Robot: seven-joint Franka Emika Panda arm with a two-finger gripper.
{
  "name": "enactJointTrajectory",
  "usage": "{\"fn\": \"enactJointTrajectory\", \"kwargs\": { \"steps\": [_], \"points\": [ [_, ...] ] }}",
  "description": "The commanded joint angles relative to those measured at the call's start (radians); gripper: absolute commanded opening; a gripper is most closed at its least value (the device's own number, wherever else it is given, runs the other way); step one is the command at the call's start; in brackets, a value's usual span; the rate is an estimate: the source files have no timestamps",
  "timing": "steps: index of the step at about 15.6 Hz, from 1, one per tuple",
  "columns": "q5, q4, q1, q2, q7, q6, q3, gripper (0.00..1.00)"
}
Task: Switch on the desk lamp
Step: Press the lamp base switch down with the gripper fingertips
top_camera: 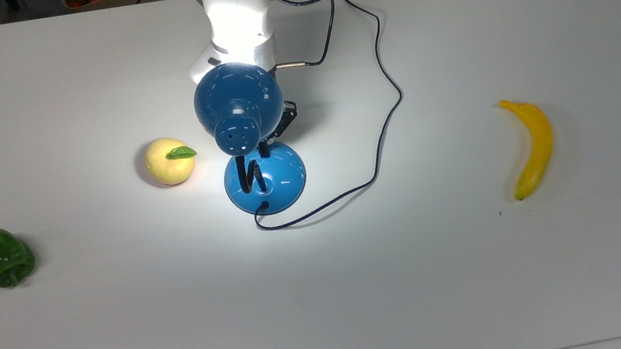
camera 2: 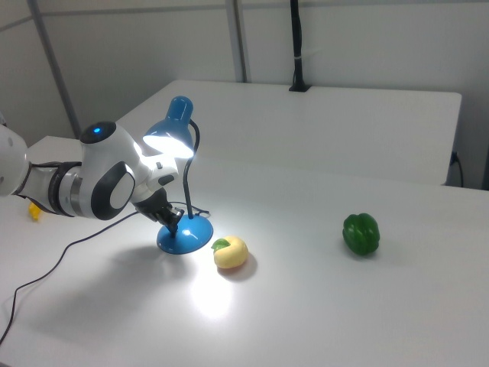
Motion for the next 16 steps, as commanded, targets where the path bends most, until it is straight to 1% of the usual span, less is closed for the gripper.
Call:
{"fn": "enactJointTrajectory", "kwargs": {
  "steps": [1,8,16],
  "points": [
    [-0.025,0.006,0.001,0.033,0.030,0.033,0.000,0.00],
    [-0.027,0.001,-0.002,0.003,0.030,0.014,0.000,0.00],
    [-0.028,0.002,-0.001,-0.128,0.028,-0.353,0.000,0.00]
  ]
}}
